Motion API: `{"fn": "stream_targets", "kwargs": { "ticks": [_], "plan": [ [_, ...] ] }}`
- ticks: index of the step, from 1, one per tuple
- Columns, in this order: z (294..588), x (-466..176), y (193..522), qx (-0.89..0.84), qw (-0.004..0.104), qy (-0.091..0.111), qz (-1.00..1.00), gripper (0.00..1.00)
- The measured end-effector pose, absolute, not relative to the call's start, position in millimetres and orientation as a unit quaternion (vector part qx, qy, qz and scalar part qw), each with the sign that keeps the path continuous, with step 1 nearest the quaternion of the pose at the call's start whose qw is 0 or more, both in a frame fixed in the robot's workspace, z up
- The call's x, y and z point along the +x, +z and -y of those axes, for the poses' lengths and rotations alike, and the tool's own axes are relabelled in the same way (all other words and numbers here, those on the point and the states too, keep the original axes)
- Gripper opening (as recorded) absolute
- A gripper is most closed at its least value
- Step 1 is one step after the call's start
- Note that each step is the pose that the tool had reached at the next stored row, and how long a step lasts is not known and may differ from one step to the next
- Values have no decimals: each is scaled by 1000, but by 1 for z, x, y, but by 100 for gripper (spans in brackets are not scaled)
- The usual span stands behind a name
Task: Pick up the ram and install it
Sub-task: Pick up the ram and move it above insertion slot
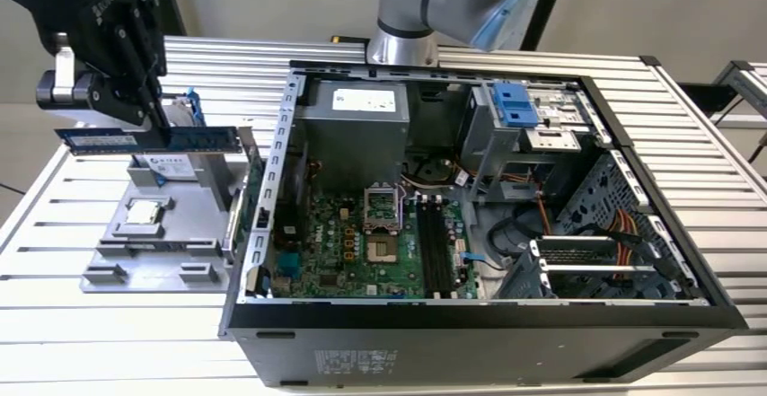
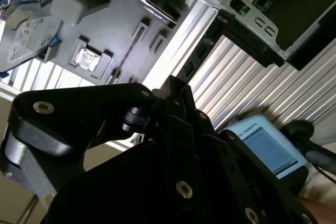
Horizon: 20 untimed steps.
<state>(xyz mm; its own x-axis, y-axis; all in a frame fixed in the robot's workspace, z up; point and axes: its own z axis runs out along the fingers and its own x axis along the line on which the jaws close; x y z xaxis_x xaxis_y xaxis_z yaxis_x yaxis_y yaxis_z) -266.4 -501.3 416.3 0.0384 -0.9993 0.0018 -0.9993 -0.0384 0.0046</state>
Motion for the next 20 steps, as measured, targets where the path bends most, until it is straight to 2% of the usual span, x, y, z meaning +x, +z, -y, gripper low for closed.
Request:
{"fn": "stream_targets", "kwargs": {
  "ticks": [20],
  "plan": [
    [501,-241,416,721,2,-1,693,0]
  ]
}}
